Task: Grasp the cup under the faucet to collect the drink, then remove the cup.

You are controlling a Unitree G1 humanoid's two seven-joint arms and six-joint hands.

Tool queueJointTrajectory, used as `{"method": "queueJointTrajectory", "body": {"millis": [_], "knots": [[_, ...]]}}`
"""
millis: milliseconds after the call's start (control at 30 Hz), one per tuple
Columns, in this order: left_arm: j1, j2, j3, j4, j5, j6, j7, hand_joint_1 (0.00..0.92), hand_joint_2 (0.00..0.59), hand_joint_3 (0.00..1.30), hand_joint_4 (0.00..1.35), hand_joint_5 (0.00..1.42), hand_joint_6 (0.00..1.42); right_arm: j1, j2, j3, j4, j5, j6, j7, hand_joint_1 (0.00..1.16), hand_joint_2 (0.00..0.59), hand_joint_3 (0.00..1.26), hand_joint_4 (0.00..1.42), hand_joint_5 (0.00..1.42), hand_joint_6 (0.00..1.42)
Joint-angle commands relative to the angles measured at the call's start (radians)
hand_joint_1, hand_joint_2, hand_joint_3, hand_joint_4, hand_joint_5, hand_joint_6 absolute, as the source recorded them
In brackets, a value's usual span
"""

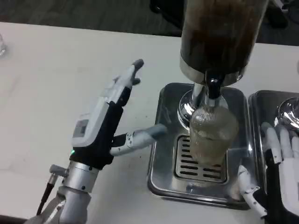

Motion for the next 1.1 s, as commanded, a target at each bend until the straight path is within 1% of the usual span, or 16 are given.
{"method": "queueJointTrajectory", "body": {"millis": [33,100,133,167,233,300,367,400,433,467,533,633,767,867,967,1100], "knots": [[0.058,0.021,0.072,-0.113,-0.119,-0.062,-0.113,0.0,0.0,0.0,0.0,0.17,0.08,-0.015,-0.003,-0.017,0.011,0.053,-0.036,0.005,0.1,0.487,0.0,0.0,0.0,0.0],[0.071,0.025,0.094,-0.146,-0.162,-0.073,-0.173,0.0,0.0,0.0,0.0,0.16,0.07,-0.019,-0.003,-0.021,0.016,0.079,-0.053,0.01,0.11,0.464,0.0,0.0,0.0,0.0],[0.075,0.031,0.1,-0.167,-0.201,-0.085,-0.222,0.0,0.006,0.0,0.0,0.13,0.04,-0.021,-0.004,-0.023,0.018,0.089,-0.059,0.012,0.11,0.462,0.0,0.0,0.0,0.0],[0.076,0.034,0.106,-0.179,-0.229,-0.092,-0.26,0.0,0.003,0.0,0.0,0.12,0.02,-0.024,-0.004,-0.027,0.02,0.109,-0.068,0.02,0.13,0.445,0.0,0.0,0.0,0.0],[0.081,0.039,0.118,-0.212,-0.3,-0.105,-0.352,0.0,0.027,0.0,0.0,0.09,0.0,-0.029,-0.004,-0.036,0.02,0.149,-0.087,0.034,0.16,0.422,0.0,0.0,0.0,0.0],[0.083,0.041,0.126,-0.239,-0.352,-0.106,-0.422,0.0,0.029,0.0,0.0,0.09,0.0,-0.031,-0.006,-0.044,0.019,0.182,-0.105,0.045,0.17,0.405,0.0,0.0,0.0,0.0],[0.083,0.046,0.129,-0.285,-0.424,-0.104,-0.511,0.0,0.043,0.0,0.0,0.04,0.0,-0.031,-0.009,-0.054,0.018,0.217,-0.125,0.058,0.18,0.4,0.0,0.0,0.0,0.0],[0.085,0.046,0.131,-0.31,-0.457,-0.098,-0.555,0.0,0.048,0.0,0.0,0.01,0.0,-0.027,-0.009,-0.061,0.012,0.242,-0.138,0.067,0.18,0.385,0.0,0.0,0.0,0.0],[0.085,0.046,0.133,-0.335,-0.487,-0.091,-0.596,0.0,0.049,0.0,0.0,0.01,0.0,-0.025,-0.01,-0.066,0.008,0.259,-0.148,0.074,0.18,0.38,0.0,0.0,0.0,0.0],[0.08,0.047,0.13,-0.367,-0.517,-0.079,-0.641,0.0,0.049,0.0,0.0,0.01,0.0,-0.022,-0.009,-0.071,0.002,0.275,-0.158,0.08,0.18,0.361,0.0,0.0,0.0,0.0],[0.074,0.044,0.132,-0.409,-0.555,-0.058,-0.709,0.0,0.054,0.0,0.0,0.01,0.0,-0.019,-0.008,-0.074,-0.007,0.296,-0.175,0.092,0.18,0.355,0.0,0.0,0.0,0.0],[0.066,0.027,0.139,-0.455,-0.585,-0.036,-0.776,0.0,0.056,0.0,0.0,0.02,0.0,-0.023,-0.007,-0.076,-0.001,0.304,-0.186,0.096,0.22,0.339,0.0,0.0,0.0,0.0],[0.047,-0.009,0.126,-0.504,-0.628,-0.015,-0.862,0.0,0.058,0.0,0.0,0.04,0.0,-0.029,-0.003,-0.08,0.019,0.312,-0.195,0.091,0.25,0.331,0.0,0.0,0.0,0.0],[0.036,-0.04,0.12,-0.506,-0.665,0.008,-0.93,0.0,0.06,0.0,0.0,0.07,0.0,-0.03,-0.002,-0.081,0.026,0.311,-0.199,0.088,0.3,0.327,0.0,0.0,0.0,0.0],[0.021,-0.069,0.112,-0.5,-0.688,0.028,-0.989,0.0,0.069,0.0,0.0,0.09,0.01,-0.024,0.007,-0.084,0.028,0.313,-0.198,0.079,0.3,0.327,0.0,0.0,0.0,0.0],[-0.001,-0.106,0.105,-0.499,-0.678,0.04,-1.045,0.0,0.076,0.0,0.0,0.13,0.06,-0.014,0.015,-0.087,0.022,0.309,-0.198,0.069,0.31,0.33,0.0,0.0,0.0,0.0]]}}
